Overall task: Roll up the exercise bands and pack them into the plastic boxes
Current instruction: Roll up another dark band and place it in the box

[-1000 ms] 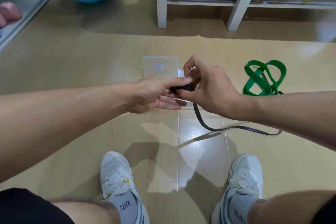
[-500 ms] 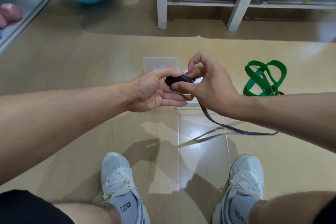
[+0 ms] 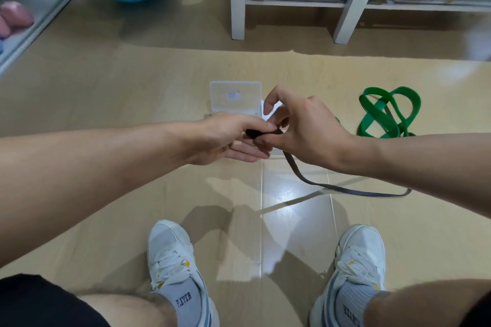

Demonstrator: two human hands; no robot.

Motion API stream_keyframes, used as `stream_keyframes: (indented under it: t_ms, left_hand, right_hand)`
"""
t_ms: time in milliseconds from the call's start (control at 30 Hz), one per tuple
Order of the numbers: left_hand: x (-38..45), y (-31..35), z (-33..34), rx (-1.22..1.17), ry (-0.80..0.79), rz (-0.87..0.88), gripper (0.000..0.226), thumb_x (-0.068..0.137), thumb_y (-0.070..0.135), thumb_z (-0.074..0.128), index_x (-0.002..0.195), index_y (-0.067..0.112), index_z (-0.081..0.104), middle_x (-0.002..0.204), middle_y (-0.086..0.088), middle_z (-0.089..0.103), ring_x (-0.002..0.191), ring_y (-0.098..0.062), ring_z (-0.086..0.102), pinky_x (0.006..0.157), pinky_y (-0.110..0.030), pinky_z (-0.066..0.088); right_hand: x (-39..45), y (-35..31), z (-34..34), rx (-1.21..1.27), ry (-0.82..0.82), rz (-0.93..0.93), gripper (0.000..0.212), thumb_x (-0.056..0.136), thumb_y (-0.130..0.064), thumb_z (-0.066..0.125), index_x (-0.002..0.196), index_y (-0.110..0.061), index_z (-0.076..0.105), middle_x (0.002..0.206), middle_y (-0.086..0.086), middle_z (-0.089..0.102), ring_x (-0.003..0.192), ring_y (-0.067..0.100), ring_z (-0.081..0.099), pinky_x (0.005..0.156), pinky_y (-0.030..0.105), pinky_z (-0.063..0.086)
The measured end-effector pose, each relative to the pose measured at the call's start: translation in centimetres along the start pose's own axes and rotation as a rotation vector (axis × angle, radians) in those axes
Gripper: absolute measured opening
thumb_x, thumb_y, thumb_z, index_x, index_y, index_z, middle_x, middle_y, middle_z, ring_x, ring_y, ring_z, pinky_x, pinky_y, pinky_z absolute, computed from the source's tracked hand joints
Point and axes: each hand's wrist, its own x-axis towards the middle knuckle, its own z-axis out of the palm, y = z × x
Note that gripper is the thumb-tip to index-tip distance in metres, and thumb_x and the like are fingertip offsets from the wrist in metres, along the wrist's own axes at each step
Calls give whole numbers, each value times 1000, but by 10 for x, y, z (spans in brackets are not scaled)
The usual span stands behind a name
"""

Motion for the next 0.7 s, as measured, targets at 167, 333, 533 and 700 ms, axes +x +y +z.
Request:
stream_keyframes:
  t_ms: [167,333,533,700]
  left_hand:
    - [-1,0,-9,-201,-21,47,37,81,33,69,110,10,73,97,-11,79,103,-28,75,108,-41,50]
    - [1,-5,-11,-322,-107,28,60,80,37,65,130,4,64,115,-16,75,114,-31,71,111,-43,47]
    - [4,-6,-17,49,-137,83,48,83,39,72,126,19,68,117,2,75,108,-18,73,100,-42,54]
    - [-2,5,-13,554,195,312,32,68,22,95,90,24,73,81,8,75,75,-15,73,81,-40,59]
  right_hand:
    - [3,2,-5,204,84,104,31,74,-35,89,99,-35,71,82,-17,76,81,-5,69,74,9,48]
    - [5,2,-6,260,72,72,15,79,-29,86,92,-27,80,87,-12,78,84,2,72,86,30,58]
    - [3,4,-9,62,-18,39,13,83,-35,82,91,-25,83,63,-8,70,51,3,53,57,7,41]
    - [7,5,-13,80,-116,118,9,81,-31,84,89,-27,84,57,-8,66,44,6,48,46,9,31]
